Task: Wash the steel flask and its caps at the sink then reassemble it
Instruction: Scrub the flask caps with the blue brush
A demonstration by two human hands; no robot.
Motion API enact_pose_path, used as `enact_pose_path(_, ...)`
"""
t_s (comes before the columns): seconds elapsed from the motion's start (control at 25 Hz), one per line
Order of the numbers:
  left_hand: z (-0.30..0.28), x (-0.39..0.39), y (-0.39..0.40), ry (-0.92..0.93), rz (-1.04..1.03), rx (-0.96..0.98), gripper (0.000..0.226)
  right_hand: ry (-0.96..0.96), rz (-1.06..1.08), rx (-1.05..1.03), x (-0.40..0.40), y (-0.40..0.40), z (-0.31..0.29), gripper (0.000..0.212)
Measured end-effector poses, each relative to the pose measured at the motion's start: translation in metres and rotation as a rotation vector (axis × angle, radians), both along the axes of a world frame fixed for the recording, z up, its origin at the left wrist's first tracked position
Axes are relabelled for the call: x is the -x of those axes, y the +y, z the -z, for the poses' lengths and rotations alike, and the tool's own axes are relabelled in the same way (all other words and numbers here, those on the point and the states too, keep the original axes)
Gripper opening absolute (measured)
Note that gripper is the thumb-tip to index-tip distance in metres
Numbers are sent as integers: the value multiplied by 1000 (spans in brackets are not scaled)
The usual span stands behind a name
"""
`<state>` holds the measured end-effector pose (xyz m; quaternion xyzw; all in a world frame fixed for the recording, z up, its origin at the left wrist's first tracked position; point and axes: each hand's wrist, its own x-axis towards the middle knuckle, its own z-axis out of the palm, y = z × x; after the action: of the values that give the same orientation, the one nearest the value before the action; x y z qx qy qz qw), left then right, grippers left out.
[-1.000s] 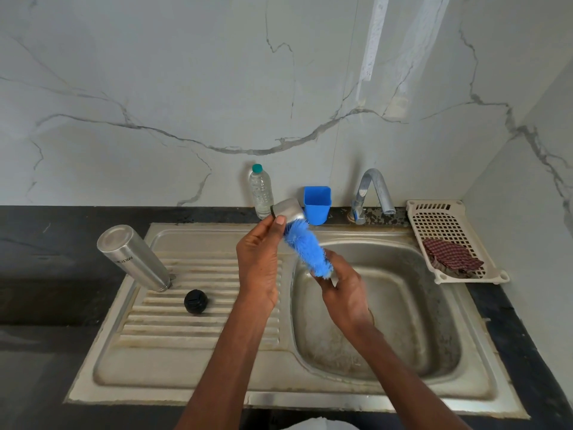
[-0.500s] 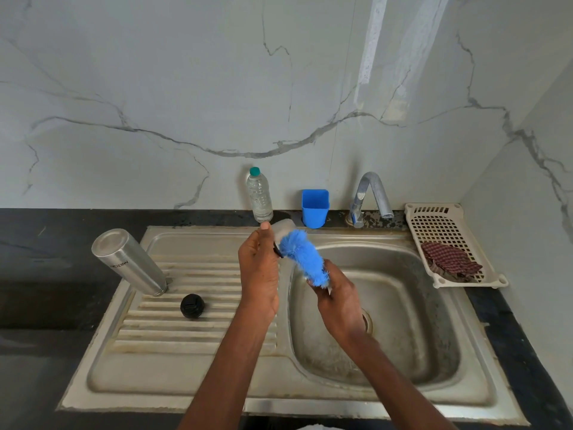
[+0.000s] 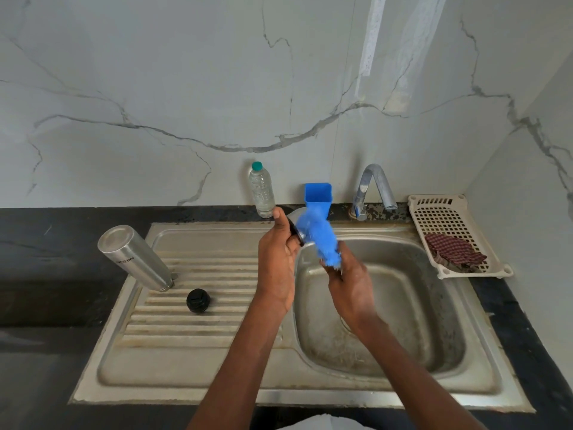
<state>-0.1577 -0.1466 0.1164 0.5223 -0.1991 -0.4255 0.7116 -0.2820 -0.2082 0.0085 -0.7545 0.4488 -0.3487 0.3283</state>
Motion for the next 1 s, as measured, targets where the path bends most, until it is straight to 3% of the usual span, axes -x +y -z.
enact_pose_path(0.28,-3,-6,2,79,12,29,101,41,9,-26,-4,-1,-3,44)
enact_pose_path(0.52,-5,-13,2,194,-4,80,84,67,4,-59,6,4,4,46)
enact_pose_path(1.0,2,-10,0,409,66,88,92,3,-35,-64,9,6,16,51)
